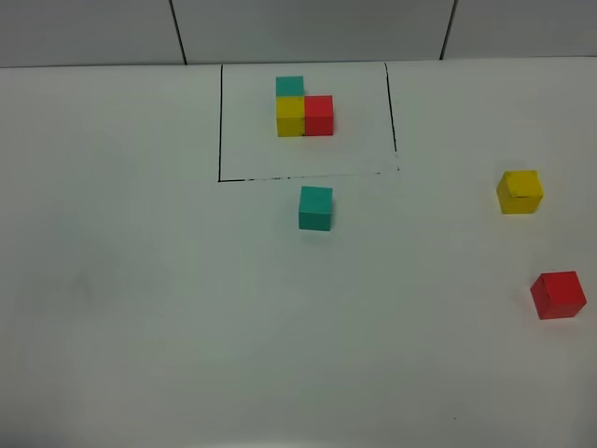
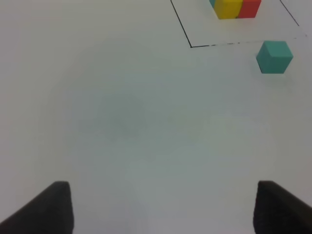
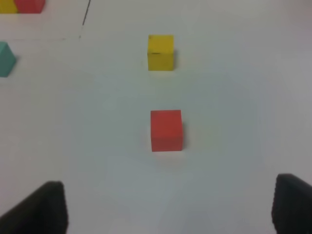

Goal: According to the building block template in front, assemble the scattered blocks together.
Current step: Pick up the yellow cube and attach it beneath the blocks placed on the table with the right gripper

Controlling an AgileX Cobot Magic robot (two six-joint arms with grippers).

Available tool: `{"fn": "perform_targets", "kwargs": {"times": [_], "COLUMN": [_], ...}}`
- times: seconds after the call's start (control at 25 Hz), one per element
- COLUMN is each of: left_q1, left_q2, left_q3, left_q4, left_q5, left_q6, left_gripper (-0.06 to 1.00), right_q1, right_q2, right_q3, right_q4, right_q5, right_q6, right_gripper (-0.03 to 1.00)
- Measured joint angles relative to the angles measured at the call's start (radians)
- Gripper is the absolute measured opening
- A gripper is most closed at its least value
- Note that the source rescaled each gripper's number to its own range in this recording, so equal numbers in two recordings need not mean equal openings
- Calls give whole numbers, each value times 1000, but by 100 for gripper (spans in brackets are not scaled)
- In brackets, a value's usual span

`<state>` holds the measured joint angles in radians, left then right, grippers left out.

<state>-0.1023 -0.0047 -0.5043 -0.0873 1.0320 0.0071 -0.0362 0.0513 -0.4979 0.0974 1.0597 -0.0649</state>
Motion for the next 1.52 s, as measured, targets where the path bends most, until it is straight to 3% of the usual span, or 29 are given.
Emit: {"fn": "perform_targets", "kwargs": {"times": [0.44, 0.68, 1.32, 1.52], "left_q1": [0, 64, 70, 70], "left_q2": [0, 0, 0, 0], "left_q3": [0, 0, 0, 0], "left_q4": [0, 2, 2, 2], "left_q5": [0, 1, 1, 1], "left_q6": [1, 2, 2, 2], "left_gripper": [98, 98, 98, 98], "right_q1": [0, 0, 0, 0], "right_q2": [0, 0, 0, 49], "right_q3": [0, 0, 0, -63], "right_q4": [0, 0, -3, 6], "right_q5": [0, 0, 0, -36], "right_q6": [0, 0, -22, -55], "right_gripper": [72, 72, 72, 73]}}
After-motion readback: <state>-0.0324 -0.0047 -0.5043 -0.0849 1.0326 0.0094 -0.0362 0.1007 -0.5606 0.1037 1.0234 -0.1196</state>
